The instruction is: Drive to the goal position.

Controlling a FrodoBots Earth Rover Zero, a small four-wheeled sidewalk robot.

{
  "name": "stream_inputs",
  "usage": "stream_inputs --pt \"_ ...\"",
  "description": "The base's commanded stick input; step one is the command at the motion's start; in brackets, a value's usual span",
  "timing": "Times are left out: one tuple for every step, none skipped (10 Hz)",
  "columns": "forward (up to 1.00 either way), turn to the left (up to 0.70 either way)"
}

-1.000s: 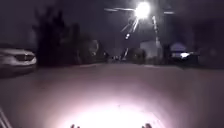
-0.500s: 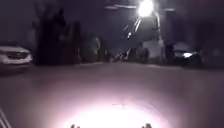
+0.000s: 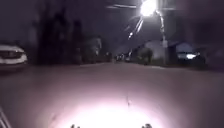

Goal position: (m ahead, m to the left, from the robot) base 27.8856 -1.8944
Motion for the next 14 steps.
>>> stream_inputs --pt "1.0 0.0" --pt "1.0 0.0" --pt "1.0 0.0" --pt "1.0 -0.32" --pt "1.0 -0.38" --pt "1.0 -0.08" --pt "1.0 0.0" --pt "1.0 0.0" --pt "1.0 0.0" --pt "1.0 0.0" --pt "1.0 0.0" --pt "1.0 0.0" --pt "1.0 0.0" --pt "1.0 0.0"
